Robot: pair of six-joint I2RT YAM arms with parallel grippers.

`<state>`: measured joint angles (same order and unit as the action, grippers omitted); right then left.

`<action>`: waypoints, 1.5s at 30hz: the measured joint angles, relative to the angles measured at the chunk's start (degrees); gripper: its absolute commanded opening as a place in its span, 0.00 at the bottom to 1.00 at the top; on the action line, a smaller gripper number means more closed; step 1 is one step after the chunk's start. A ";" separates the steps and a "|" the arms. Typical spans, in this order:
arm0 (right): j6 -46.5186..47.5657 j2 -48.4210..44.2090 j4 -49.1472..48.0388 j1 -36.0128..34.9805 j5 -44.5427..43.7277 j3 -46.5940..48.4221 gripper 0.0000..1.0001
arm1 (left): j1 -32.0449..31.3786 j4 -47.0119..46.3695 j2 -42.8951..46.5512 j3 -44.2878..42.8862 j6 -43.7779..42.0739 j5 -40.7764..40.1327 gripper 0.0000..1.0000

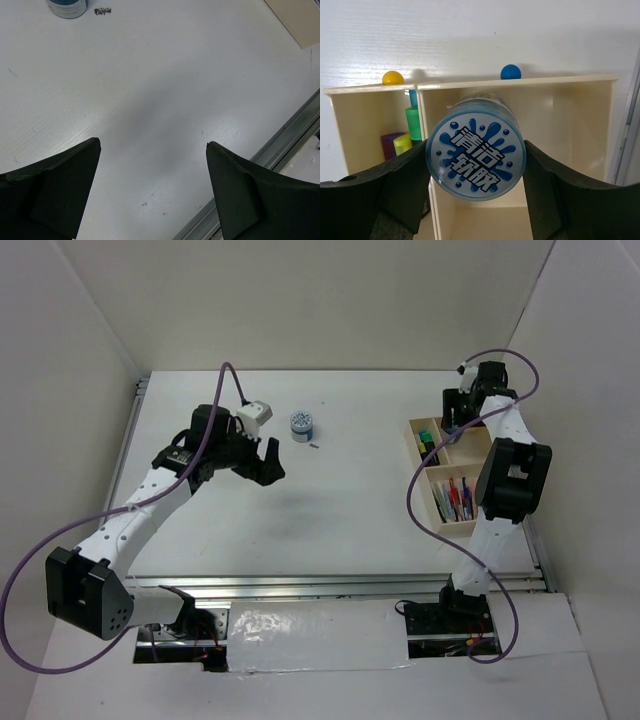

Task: Sort the stationery into containers
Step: Place the stationery in the storage box.

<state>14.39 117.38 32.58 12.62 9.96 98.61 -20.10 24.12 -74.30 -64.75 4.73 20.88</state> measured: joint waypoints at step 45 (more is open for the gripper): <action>-2.97 3.72 -0.55 -0.11 -0.70 2.14 0.84 | -0.33 -0.13 -0.13 -0.04 0.02 -2.25 0.99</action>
<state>11.42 121.10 32.03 12.51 9.26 100.75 -20.43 23.99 -74.43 -64.79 4.75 18.63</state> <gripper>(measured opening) 0.844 0.993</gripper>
